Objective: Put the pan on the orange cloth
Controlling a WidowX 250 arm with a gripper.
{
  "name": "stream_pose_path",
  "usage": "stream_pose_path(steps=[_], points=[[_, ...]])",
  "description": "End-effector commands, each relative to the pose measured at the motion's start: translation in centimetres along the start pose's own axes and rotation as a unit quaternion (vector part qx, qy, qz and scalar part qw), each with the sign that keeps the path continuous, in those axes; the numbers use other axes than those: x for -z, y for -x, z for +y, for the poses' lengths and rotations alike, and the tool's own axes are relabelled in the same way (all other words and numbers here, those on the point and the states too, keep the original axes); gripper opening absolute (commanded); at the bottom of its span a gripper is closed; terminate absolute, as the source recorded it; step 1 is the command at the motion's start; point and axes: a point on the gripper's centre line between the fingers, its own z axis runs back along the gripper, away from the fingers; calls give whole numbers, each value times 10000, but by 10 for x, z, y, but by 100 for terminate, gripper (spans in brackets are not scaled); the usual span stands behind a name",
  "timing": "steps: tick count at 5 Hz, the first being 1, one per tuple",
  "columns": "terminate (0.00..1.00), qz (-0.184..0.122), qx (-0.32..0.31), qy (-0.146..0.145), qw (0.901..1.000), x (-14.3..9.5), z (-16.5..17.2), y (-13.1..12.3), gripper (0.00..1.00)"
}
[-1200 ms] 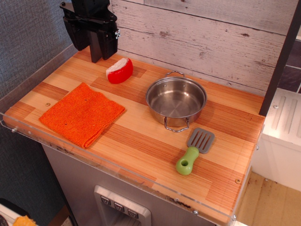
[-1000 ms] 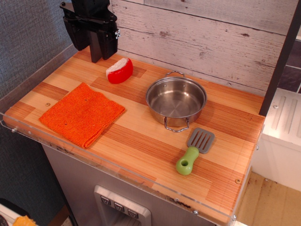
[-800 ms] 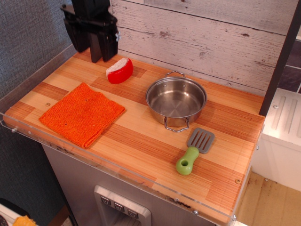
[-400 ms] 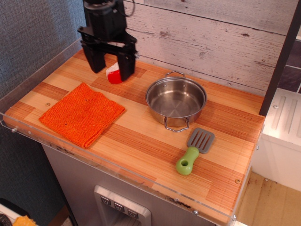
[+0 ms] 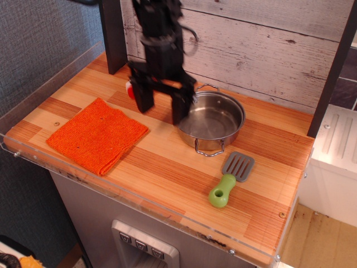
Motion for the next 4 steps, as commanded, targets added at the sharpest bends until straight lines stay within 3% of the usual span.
stream_pose_path(steps=[1, 2, 4], points=[[0, -51, 40, -150, 9999, 10, -13, -19, 100], [0, -138, 65, -163, 9998, 10, -17, -21, 0], [0, -299, 136, -136, 9994, -5, -19, -22, 0]])
